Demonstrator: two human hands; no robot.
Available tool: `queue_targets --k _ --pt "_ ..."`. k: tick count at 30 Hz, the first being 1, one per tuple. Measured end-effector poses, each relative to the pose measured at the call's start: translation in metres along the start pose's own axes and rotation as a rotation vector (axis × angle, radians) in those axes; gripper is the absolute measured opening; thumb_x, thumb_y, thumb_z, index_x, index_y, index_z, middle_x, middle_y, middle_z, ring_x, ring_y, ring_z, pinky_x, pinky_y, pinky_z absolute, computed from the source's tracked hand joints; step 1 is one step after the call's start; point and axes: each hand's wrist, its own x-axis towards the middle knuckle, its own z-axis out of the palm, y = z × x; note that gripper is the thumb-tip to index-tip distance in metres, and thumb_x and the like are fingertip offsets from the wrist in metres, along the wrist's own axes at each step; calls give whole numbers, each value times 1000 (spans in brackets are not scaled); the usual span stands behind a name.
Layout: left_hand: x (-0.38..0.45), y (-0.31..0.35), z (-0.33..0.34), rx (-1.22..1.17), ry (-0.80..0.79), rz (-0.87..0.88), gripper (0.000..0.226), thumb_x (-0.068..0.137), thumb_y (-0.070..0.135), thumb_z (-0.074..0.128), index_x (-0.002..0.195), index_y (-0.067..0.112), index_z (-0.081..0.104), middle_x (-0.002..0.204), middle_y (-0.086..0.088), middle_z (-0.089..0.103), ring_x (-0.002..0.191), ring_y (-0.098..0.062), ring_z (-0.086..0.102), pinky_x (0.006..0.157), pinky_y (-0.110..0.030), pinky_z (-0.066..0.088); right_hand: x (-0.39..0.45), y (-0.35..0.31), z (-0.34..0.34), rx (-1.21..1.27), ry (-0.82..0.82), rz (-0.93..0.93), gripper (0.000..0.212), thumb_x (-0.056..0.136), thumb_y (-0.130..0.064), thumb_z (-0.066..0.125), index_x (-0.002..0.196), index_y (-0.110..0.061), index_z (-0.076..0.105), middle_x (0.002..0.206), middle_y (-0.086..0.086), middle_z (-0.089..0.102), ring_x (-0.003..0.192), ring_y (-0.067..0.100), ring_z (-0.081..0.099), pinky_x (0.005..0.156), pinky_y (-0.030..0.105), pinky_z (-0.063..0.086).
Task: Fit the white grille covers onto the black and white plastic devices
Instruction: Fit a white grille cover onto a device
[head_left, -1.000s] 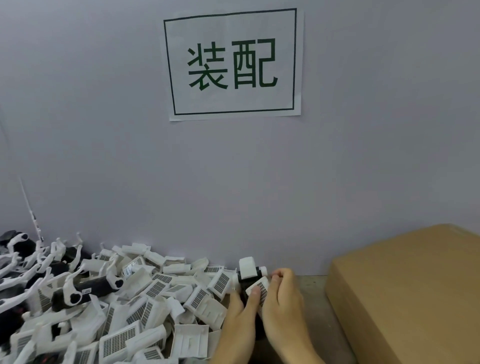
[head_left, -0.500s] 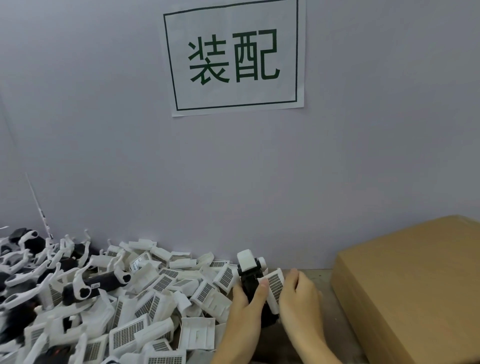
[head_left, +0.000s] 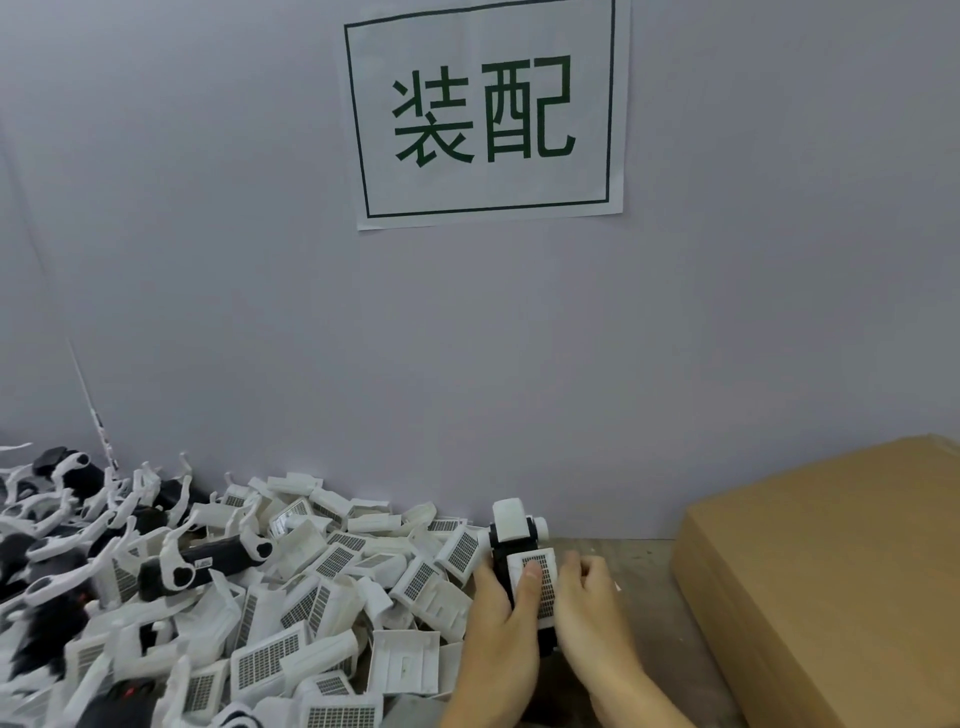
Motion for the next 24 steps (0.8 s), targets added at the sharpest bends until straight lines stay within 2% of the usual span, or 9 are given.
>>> queue_targets --k 2,4,6,9,11,14,17,21,24 --pt "0 0 0 12 8 32 28 105 25 43 133 24 42 113 15 61 97 20 56 75 2 40 -1 1 -1 36 -37 -41 26 106 -31 40 94 -17 59 78 0 68 71 12 65 58 26 49" --pt "0 -1 1 20 15 57 30 107 24 39 136 24 40 117 17 58 98 27 51 77 5 36 -2 2 -2 54 -92 -111 26 103 -35 49 91 -20 68 79 0 73 75 12 70 69 37 57" --pt "2 -3 1 -8 21 48 34 107 25 37 140 21 40 125 14 56 106 20 51 80 6 35 -2 2 -6 -32 -77 -256 20 99 -35 57 87 -26 71 81 -4 73 78 11 70 75 41 59" --pt "4 -5 0 -42 28 37 33 107 25 37 140 19 41 128 10 56 116 8 51 78 5 36 -1 1 -10 -210 6 -461 14 96 -34 62 86 -34 72 82 -13 72 82 5 67 76 30 57" --pt "5 -6 0 -67 27 17 35 107 26 39 141 19 40 125 9 58 112 6 54 73 4 39 -2 -1 -10 -241 21 -496 16 96 -31 63 84 -36 72 77 -17 72 80 0 67 71 21 55" --pt "6 -4 0 -149 26 -43 39 106 29 42 143 18 42 118 8 62 96 8 59 65 -1 44 -1 -2 -11 -134 27 -432 25 96 -22 64 75 -34 69 70 -14 73 72 -1 69 59 18 55" --pt "5 0 0 -222 20 -88 36 104 32 45 138 19 47 113 5 67 87 4 67 60 -6 48 0 -6 -12 72 -59 -344 21 97 -15 62 81 -23 73 75 -9 76 70 6 72 56 18 54" --pt "4 5 -1 -316 20 -120 35 102 36 47 135 25 51 111 0 72 86 -1 72 61 -17 54 0 -9 -11 293 -234 -188 19 99 -14 59 96 -10 77 86 8 78 81 21 76 65 28 59" --pt "2 7 -1 -306 14 -109 36 100 36 50 135 26 51 110 0 73 92 -5 72 66 -19 55 -1 -9 -9 402 -282 -135 20 98 -11 59 95 -7 78 89 14 77 86 28 75 73 36 60"
